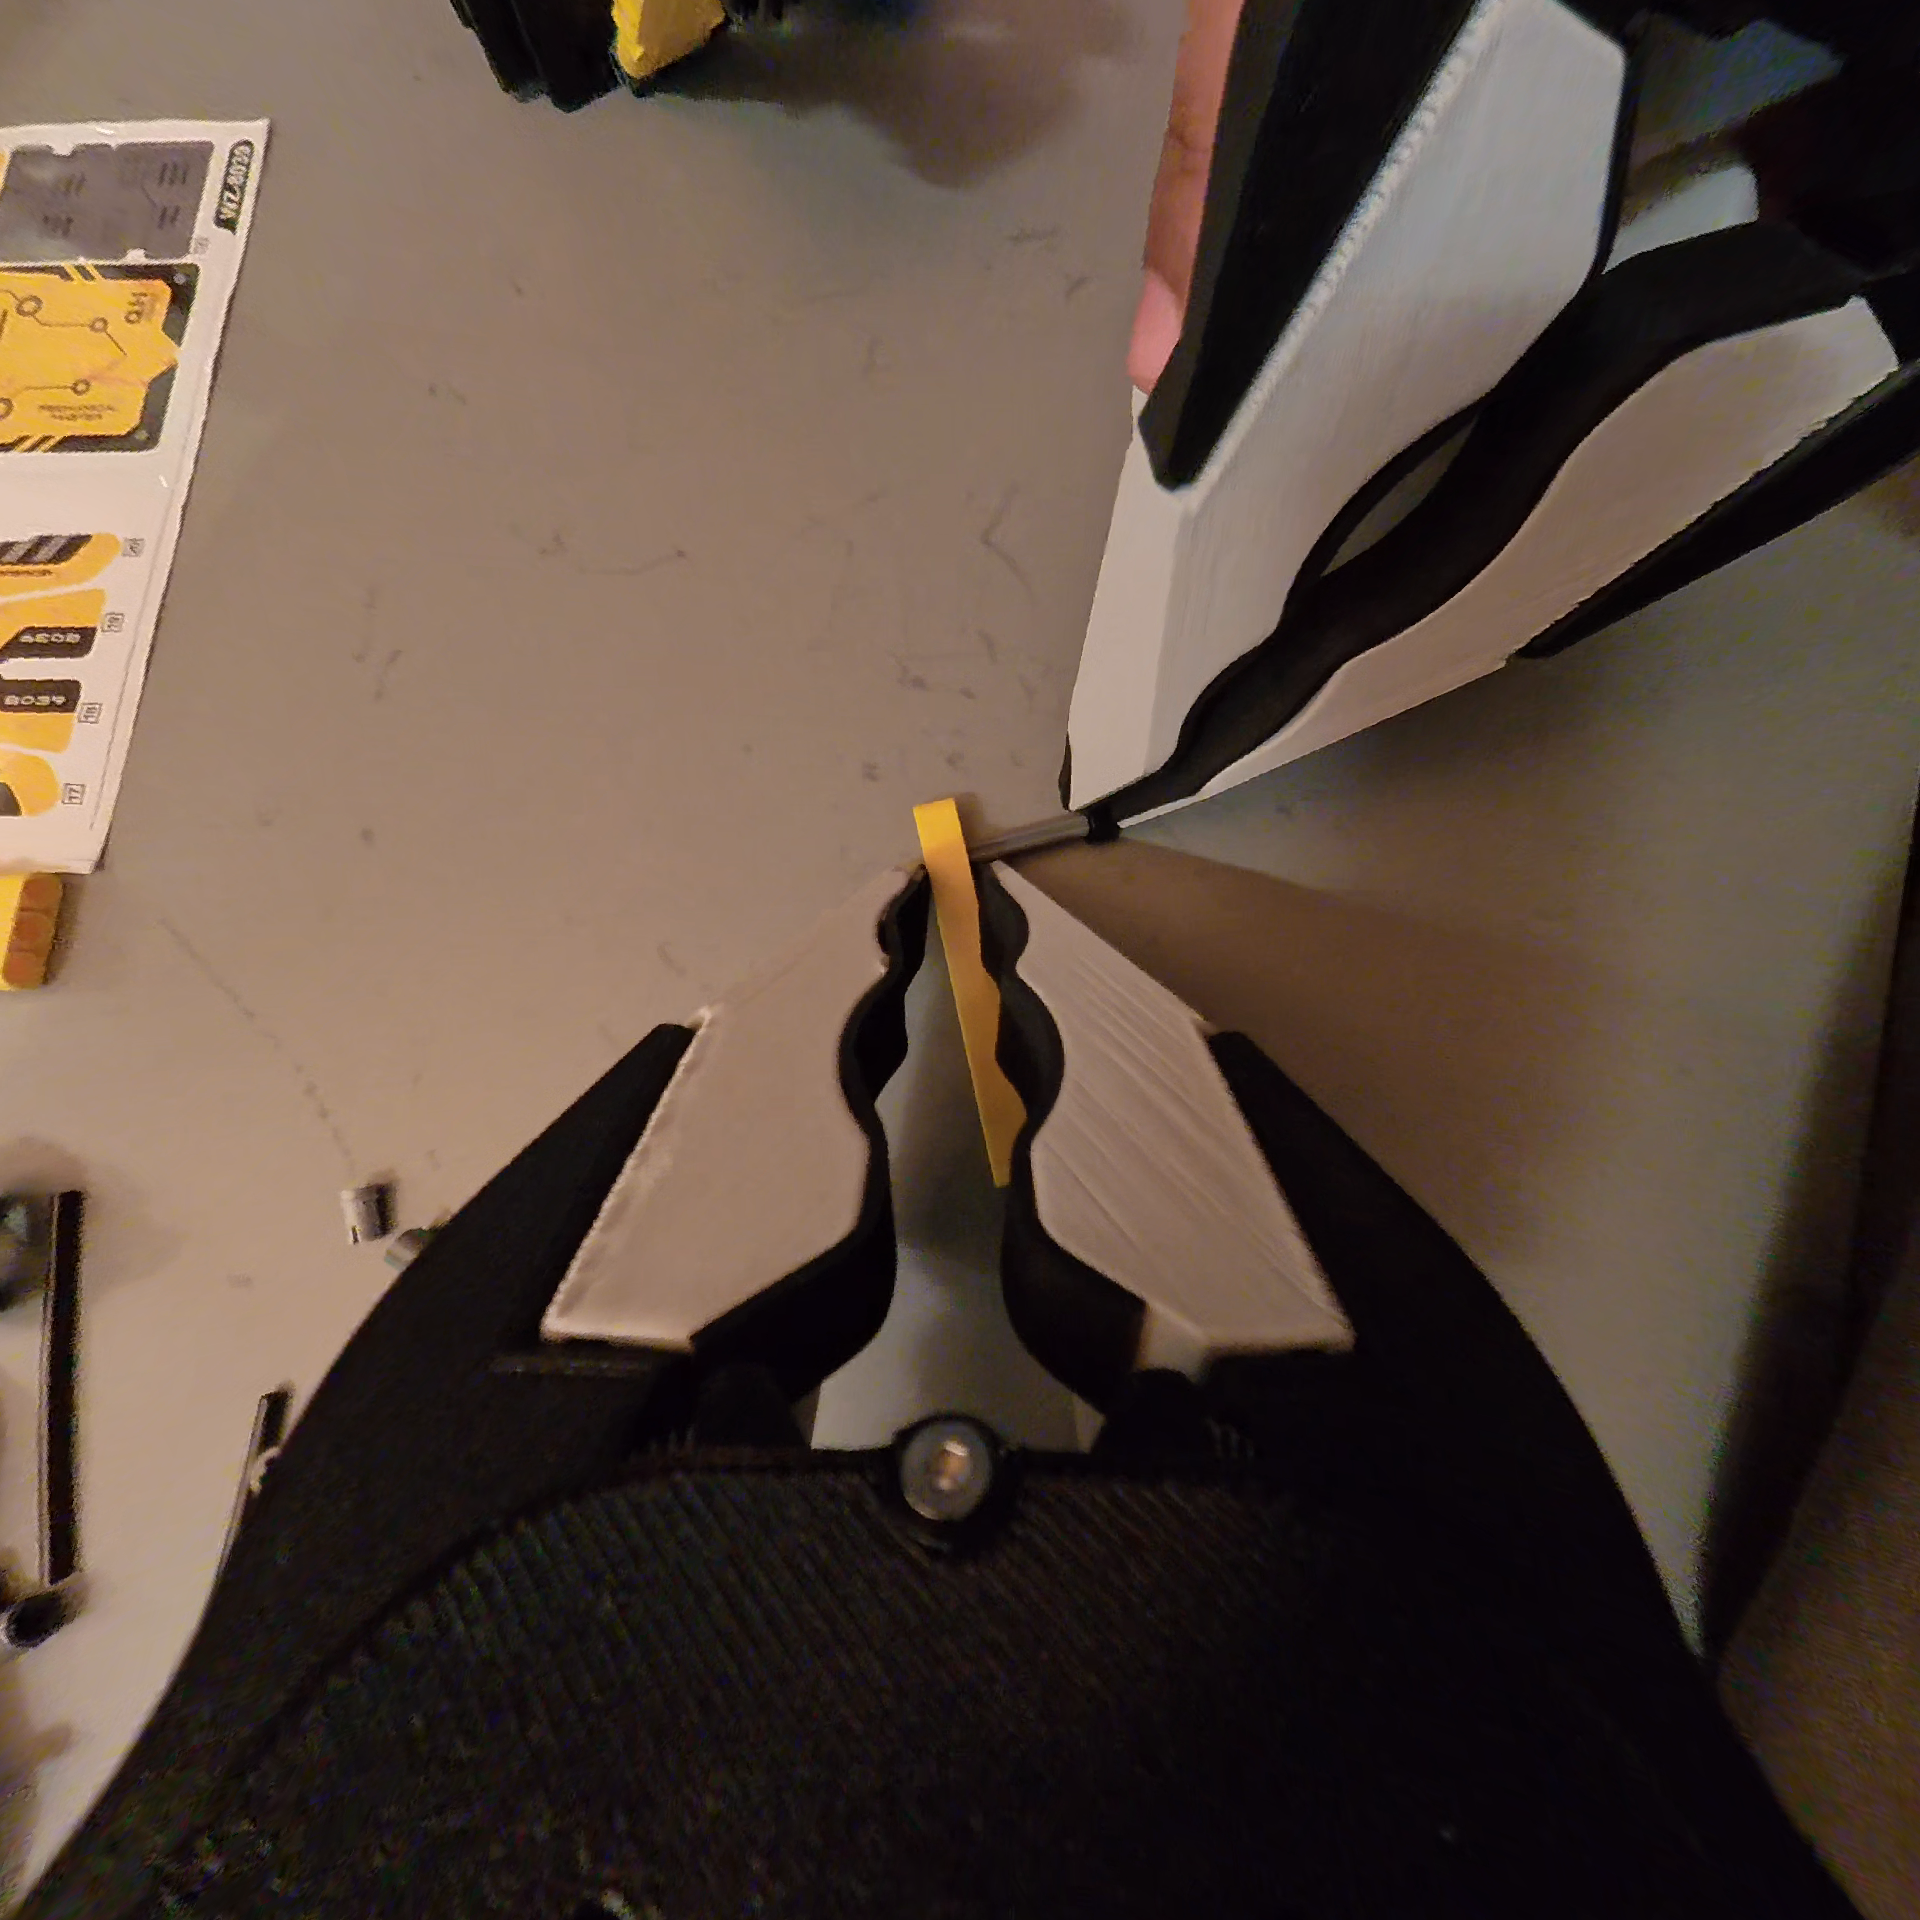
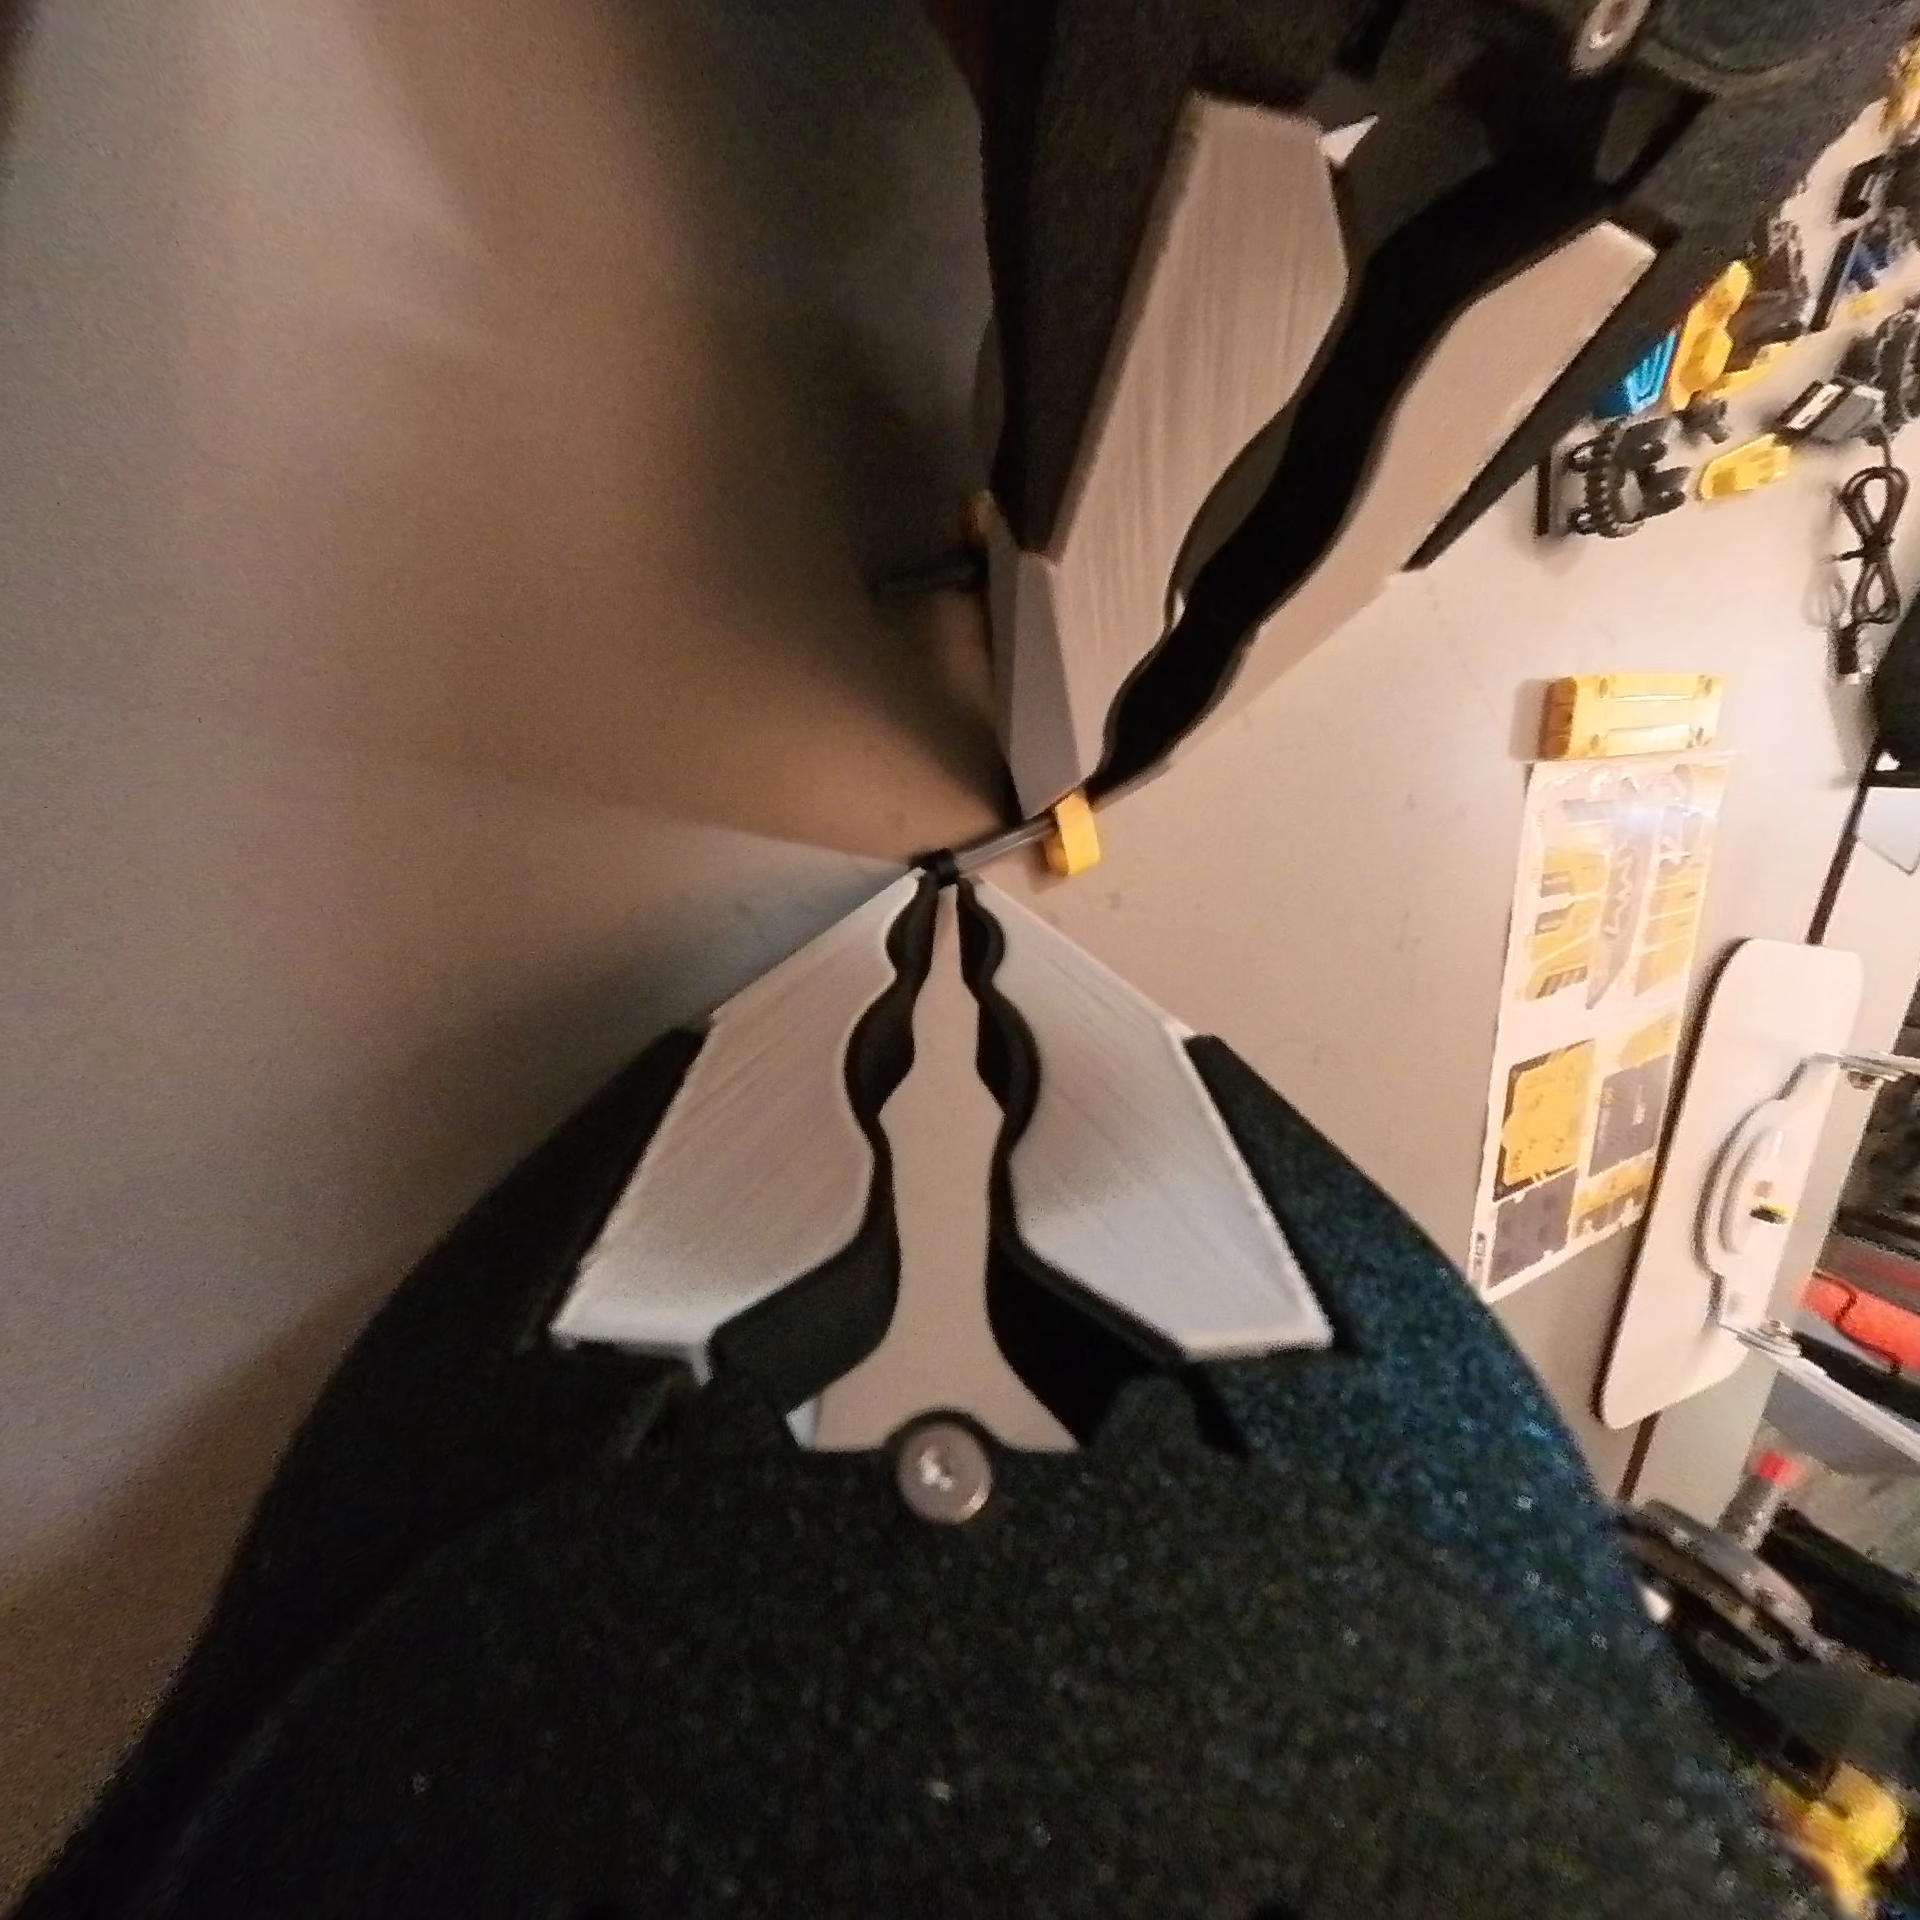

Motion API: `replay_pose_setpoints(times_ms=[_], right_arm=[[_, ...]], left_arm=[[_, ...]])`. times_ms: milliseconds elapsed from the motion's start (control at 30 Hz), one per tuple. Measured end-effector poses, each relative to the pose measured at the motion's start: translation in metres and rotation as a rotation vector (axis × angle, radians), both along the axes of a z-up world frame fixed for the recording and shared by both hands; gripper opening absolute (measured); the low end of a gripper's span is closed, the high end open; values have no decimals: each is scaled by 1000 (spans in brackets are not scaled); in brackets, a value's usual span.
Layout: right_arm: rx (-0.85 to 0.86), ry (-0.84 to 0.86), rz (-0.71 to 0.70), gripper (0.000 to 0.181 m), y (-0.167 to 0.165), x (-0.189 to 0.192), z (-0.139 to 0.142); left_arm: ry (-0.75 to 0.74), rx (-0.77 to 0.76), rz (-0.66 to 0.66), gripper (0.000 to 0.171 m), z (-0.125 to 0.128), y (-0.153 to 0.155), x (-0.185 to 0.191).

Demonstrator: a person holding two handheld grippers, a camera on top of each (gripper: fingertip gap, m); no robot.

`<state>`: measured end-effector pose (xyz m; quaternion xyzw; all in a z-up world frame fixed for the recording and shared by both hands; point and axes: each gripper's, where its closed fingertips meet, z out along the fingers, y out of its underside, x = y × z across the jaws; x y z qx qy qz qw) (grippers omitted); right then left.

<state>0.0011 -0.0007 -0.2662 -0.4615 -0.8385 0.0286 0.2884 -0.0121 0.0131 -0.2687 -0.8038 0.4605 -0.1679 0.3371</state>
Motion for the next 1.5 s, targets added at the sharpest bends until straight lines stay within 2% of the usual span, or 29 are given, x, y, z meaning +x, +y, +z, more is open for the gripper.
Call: replay_pose_setpoints(times_ms=[500, 733, 867, 1100, 1333, 1500], right_arm=[[-179, -81, 60, 3, -2, 1, 1], [-224, -61, 35, 0, 3, 3, 0], [-234, -46, 16, 0, 8, 2, -2], [-252, 40, -93, 0, 11, 10, 1], [-429, 199, -152, 15, 0, 11, 6], [-496, 222, -144, 17, -1, 4, 2]], left_arm=[[45, 31, 6, 8, 0, 1, -2], [46, 42, -4, 8, 0, 0, -1], [8, -5, 0, 7, 0, -2, 0], [5, 0, 32, 8, 0, 1, -8], [9, 9, 34, 8, 0, 2, -9], [0, 9, 43, 8, 0, 2, -10]])
